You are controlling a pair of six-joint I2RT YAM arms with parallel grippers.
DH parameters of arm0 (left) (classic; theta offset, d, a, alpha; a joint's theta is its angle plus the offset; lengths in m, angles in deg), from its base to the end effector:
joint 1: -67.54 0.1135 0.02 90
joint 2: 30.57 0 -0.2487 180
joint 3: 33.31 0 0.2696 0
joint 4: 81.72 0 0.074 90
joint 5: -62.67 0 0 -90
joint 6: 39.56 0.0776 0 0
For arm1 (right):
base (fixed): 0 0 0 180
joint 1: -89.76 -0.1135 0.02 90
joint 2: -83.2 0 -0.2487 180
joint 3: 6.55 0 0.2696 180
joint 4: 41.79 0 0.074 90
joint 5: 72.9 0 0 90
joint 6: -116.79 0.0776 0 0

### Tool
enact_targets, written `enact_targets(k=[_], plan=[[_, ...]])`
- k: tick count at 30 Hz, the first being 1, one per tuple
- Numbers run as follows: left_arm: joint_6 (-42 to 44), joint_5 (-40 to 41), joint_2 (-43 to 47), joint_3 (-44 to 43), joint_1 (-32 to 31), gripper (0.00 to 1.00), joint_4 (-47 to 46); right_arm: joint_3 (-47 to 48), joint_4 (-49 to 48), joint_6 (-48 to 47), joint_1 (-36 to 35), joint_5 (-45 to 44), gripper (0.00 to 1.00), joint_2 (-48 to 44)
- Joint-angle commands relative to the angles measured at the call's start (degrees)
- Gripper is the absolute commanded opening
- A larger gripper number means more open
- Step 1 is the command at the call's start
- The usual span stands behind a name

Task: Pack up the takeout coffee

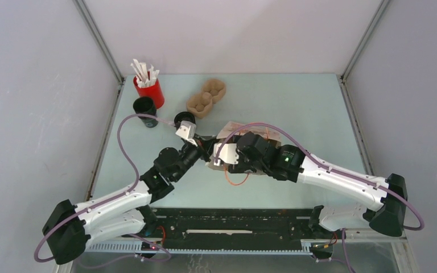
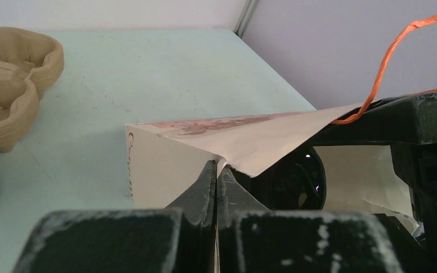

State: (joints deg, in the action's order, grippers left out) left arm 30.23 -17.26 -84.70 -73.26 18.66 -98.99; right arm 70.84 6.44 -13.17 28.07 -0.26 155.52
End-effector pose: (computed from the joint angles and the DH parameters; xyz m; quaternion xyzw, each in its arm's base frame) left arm 0.1982 -0.2064 0.2571 0.1079 0.6796 -0.3603 0.6298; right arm 0.1726 0.2716 0.2730 -0.6653 0.6195 -0.0619 0.4120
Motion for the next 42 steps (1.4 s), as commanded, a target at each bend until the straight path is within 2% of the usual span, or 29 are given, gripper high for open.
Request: enact_targets(k=[1,9,17,21,26,32,37,42], plan=[[-1.30,-0.53,2.27,2.75,-0.52,0.00,0.65,0.21,2.20,-4.74,-0.01,3.59,0.43,-2.13],[-0.57,0.61,4.68,3.51,-1.65,0.00,2.91,-0.11,8.79,-5.05,-1.16,3.70,0.43,-2.12],[-0.42,3.56,2.63,-0.43,-4.63,0.00,6.78,-1.17,13.00,-5.92,-2.72,0.85,0.42,-1.42],[-0.56,5.65,2.76,1.42,-5.75,0.00,6.11,-1.88,11.79,-5.27,-3.31,-1.62,0.40,-2.05],[-1.33,7.00,2.71,2.08,-7.48,0.00,5.48,-6.32,4.75,-7.86,-3.97,-5.65,0.40,-3.43],[-2.19,9.23,2.58,2.84,-9.38,0.00,5.19,-7.32,-0.15,-10.47,-2.80,-4.76,0.41,-2.07],[-2.28,11.30,2.10,3.59,-11.26,0.00,4.80,-7.24,-1.07,-12.05,-1.77,-6.33,0.40,-2.66],[-4.00,11.61,1.58,4.91,-12.35,0.00,3.45,-7.32,1.98,-12.13,-0.71,-2.94,0.40,-4.51]])
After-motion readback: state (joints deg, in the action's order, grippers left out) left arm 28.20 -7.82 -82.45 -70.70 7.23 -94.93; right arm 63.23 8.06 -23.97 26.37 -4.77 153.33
